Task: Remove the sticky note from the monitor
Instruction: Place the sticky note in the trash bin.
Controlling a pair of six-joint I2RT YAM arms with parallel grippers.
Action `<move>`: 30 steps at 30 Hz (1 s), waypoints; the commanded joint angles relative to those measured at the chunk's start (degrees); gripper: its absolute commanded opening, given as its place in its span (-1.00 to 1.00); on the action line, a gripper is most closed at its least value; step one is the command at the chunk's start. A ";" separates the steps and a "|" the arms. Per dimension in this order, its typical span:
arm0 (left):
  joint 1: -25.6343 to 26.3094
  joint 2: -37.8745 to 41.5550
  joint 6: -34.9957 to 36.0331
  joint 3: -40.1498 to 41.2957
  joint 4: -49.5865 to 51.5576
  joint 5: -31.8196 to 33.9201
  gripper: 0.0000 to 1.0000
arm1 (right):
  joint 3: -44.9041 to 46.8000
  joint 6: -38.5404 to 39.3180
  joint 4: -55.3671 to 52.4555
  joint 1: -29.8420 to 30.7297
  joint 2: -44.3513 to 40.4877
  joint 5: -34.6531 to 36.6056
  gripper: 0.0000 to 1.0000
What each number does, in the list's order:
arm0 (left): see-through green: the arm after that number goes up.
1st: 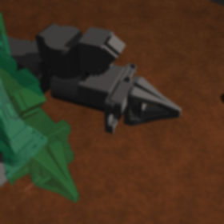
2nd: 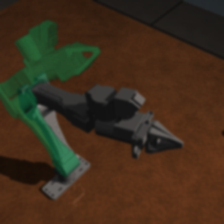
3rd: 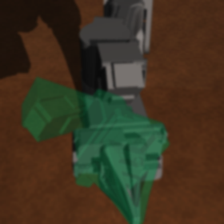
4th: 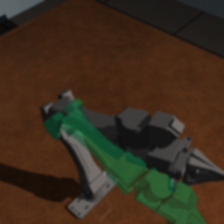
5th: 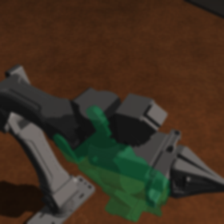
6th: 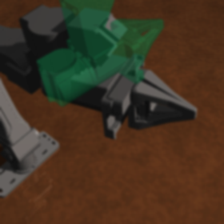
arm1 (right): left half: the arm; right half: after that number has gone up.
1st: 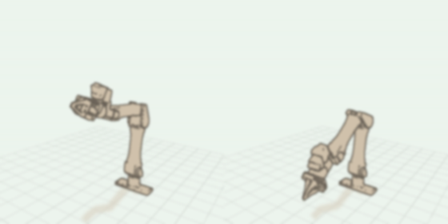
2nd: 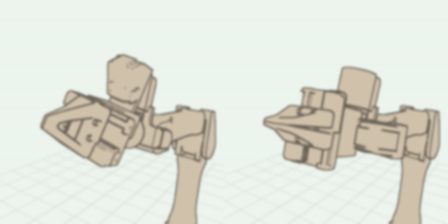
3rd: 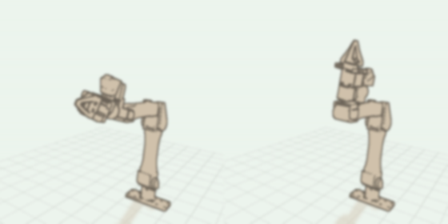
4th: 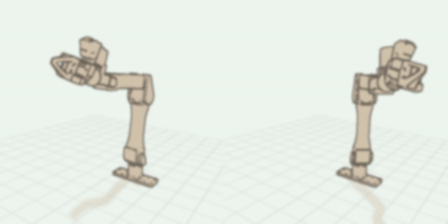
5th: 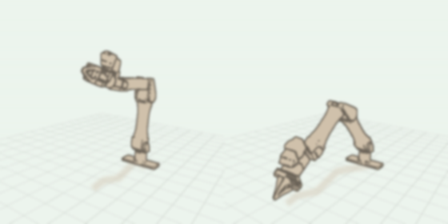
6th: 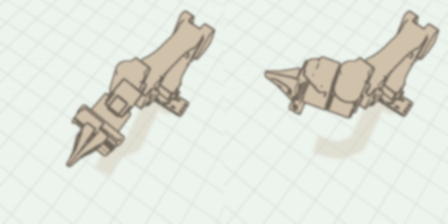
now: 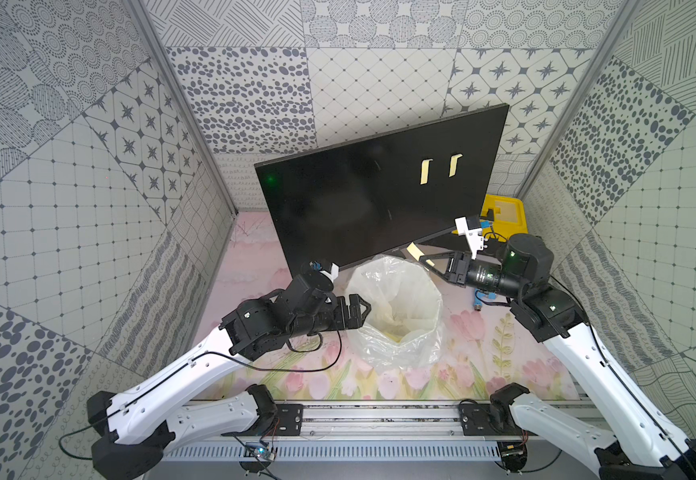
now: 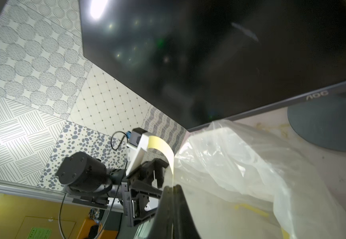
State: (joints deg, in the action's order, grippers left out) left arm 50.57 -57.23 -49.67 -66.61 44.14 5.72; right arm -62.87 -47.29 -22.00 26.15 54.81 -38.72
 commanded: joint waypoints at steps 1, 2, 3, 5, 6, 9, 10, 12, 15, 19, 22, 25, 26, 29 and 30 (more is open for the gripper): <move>0.39 0.25 1.34 -0.36 -1.42 -0.84 0.99 | 0.00 5.95 -6.99 3.89 -0.13 0.58 -1.00; 0.35 0.20 1.35 -0.36 -1.40 -0.88 0.99 | -0.24 6.56 -7.83 5.37 0.54 1.03 -1.00; 0.45 0.08 1.34 -0.36 -1.41 -0.95 0.99 | -0.64 7.39 -8.83 6.91 1.12 1.66 -1.00; 0.47 0.07 1.26 -0.36 -1.34 -0.97 0.99 | -1.96 9.53 -10.78 9.77 2.94 3.15 -0.76; 0.42 0.02 1.27 -0.41 -1.27 -0.95 0.99 | -2.74 10.66 -12.17 11.41 3.68 4.58 -0.50; 0.42 0.31 1.07 -0.36 -1.04 -0.75 0.99 | -4.45 12.96 -15.01 13.68 4.86 7.71 0.13; 0.42 0.33 0.99 -0.36 -1.07 -0.78 0.99 | -4.64 13.12 -15.08 13.73 4.89 8.11 0.21; 0.47 0.42 0.98 -0.36 -1.11 -0.71 0.99 | -5.39 13.71 -15.29 13.63 4.61 9.27 0.33; 0.47 0.32 1.00 -0.36 -1.07 -0.72 0.99 | -6.81 14.30 -15.40 12.77 4.18 11.96 0.38; 0.45 0.29 1.07 -0.37 -0.94 -0.71 0.99 | -9.60 14.59 -14.67 9.97 4.28 13.12 0.43; 0.44 0.40 1.04 -0.36 -0.96 -0.62 0.99 | -11.57 14.26 -12.69 8.93 4.94 12.27 0.43; 0.44 0.62 0.98 -0.34 -0.96 -0.57 0.99 | -12.79 13.71 -10.62 7.35 5.53 13.13 0.43; 0.44 0.66 1.00 -0.28 -0.92 -0.49 0.99 | -12.66 12.92 -8.94 6.04 5.57 13.23 0.43; 0.37 0.50 0.98 -0.30 -0.94 -0.59 0.99 | -10.26 6.80 0.16 -0.35 5.32 10.24 0.40; 0.45 0.46 1.06 -0.31 -1.06 -0.61 0.99 | -8.89 4.47 3.86 -2.53 5.30 9.11 0.38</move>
State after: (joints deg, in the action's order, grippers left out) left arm 50.61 -56.88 -49.69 -66.61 44.16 5.72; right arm -73.60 -37.12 -29.06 27.92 60.01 -27.90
